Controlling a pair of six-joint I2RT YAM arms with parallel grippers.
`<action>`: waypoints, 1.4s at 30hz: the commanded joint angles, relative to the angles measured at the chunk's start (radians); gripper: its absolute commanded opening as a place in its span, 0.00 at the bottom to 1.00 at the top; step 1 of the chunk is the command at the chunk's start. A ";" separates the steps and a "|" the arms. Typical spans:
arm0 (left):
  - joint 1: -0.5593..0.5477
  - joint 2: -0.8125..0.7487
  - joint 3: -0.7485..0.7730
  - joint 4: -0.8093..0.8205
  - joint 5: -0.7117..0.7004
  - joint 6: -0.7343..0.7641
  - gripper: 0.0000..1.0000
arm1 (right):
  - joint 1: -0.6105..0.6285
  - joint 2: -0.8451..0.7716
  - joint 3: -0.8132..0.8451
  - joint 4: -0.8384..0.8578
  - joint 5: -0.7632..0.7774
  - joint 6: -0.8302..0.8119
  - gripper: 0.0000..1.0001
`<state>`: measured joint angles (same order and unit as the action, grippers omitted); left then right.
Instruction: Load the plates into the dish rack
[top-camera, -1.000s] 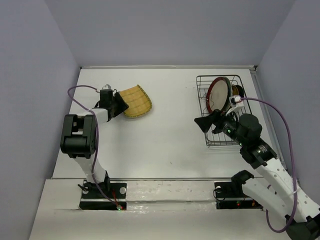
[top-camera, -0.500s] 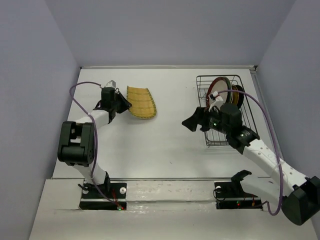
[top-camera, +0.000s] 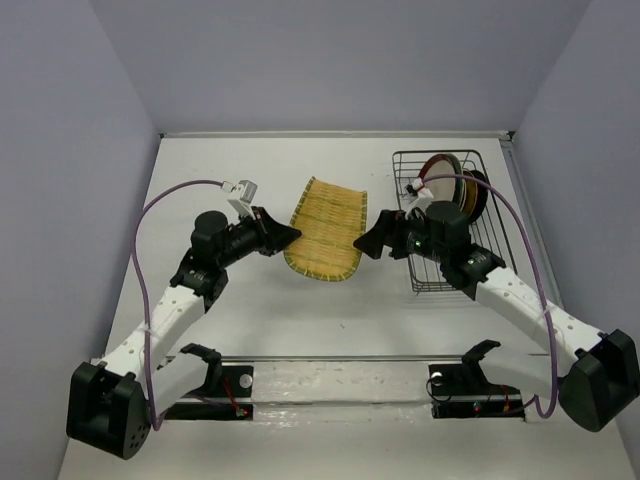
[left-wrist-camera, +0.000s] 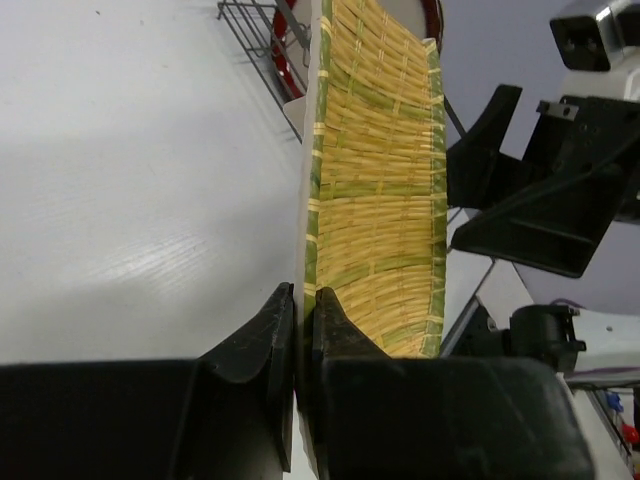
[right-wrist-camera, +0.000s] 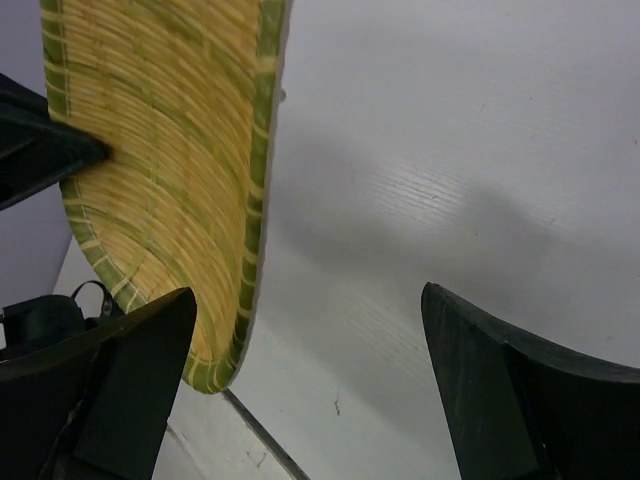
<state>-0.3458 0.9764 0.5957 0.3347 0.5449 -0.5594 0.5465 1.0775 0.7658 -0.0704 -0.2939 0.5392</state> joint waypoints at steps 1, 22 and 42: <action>0.004 -0.050 -0.031 0.086 0.173 -0.016 0.06 | 0.007 -0.027 0.036 0.092 -0.008 0.002 1.00; -0.016 -0.162 -0.042 0.082 0.246 0.004 0.99 | 0.007 -0.014 0.194 0.160 -0.053 0.039 0.07; -0.213 -0.240 0.053 -0.223 0.040 0.228 0.99 | 0.007 0.285 0.624 -0.111 1.309 -0.518 0.07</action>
<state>-0.5388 0.7696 0.5915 0.1143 0.6003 -0.3660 0.5507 1.3479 1.3235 -0.2554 0.7761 0.1341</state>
